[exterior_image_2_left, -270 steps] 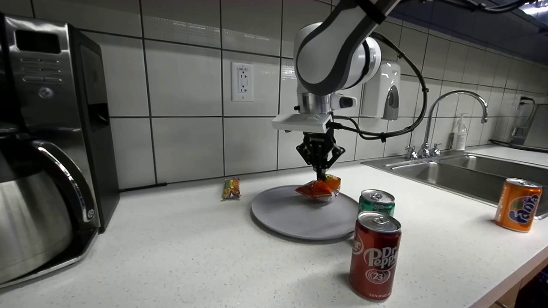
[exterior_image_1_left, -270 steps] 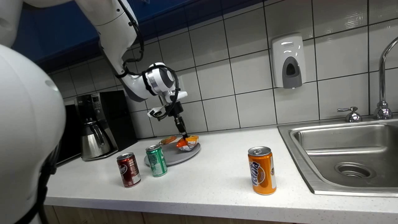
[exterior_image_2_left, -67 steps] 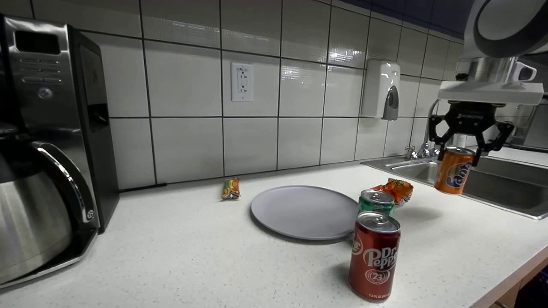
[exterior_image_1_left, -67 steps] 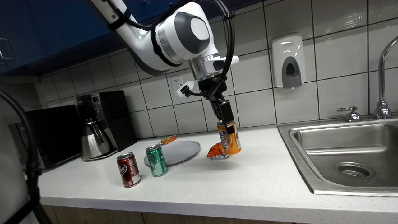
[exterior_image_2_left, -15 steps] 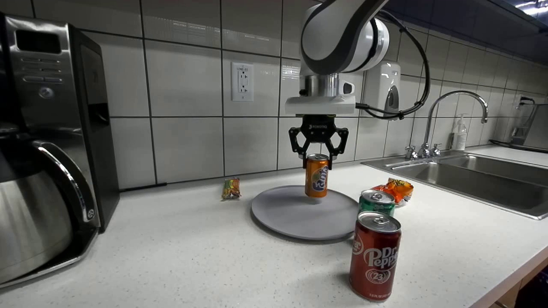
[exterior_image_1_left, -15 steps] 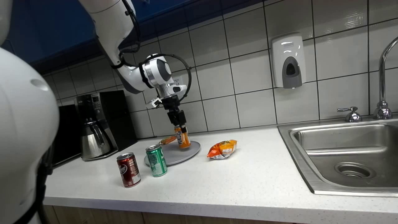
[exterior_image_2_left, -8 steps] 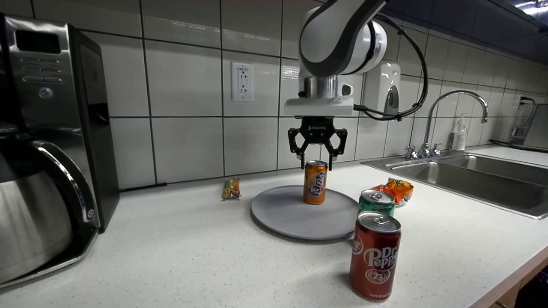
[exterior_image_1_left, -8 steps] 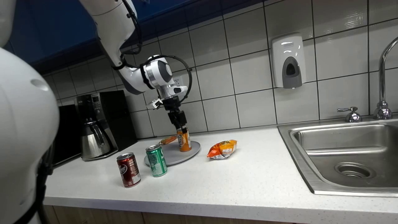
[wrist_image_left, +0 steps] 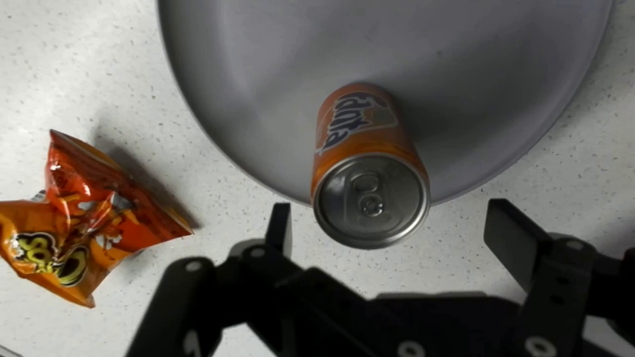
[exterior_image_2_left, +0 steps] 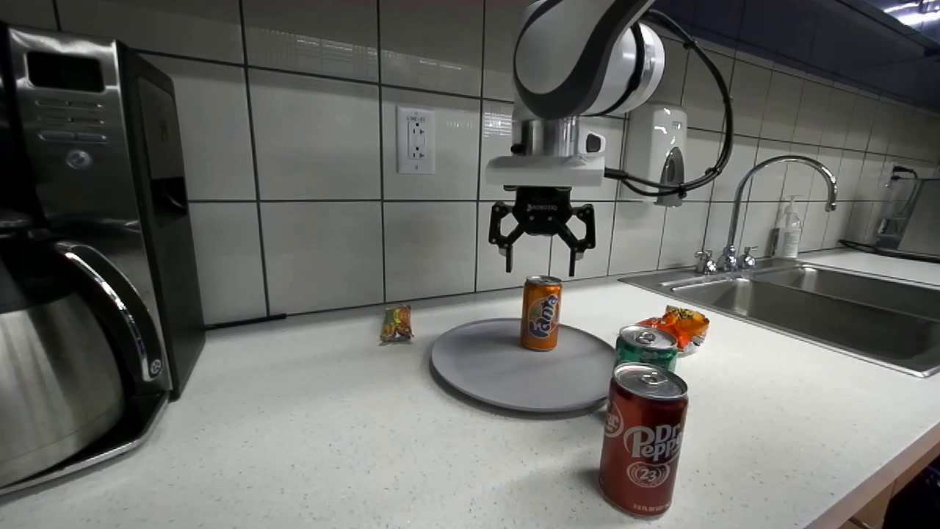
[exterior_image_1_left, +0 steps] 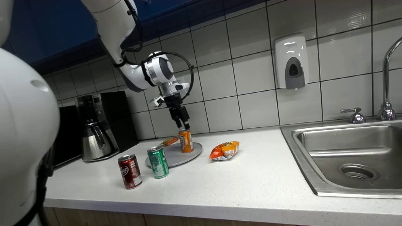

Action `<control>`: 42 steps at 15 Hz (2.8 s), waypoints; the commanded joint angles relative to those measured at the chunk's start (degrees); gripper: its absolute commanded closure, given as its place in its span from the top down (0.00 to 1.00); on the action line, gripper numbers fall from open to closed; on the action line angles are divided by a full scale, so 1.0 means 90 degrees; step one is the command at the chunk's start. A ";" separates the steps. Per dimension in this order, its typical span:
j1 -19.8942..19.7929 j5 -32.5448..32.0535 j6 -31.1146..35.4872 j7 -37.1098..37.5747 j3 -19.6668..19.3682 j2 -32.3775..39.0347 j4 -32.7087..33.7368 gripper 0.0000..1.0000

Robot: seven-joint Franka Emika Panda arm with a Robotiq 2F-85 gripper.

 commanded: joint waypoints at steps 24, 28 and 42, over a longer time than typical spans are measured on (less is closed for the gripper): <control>-0.0043 0.0639 -0.1084 -0.1305 0.0496 -0.2109 -0.2080 1.00; -0.0048 0.0681 -0.0946 -0.1304 0.0574 -0.2231 -0.2357 1.00; -0.0066 0.0560 0.0037 -0.1451 0.0601 -0.2333 -0.3162 1.00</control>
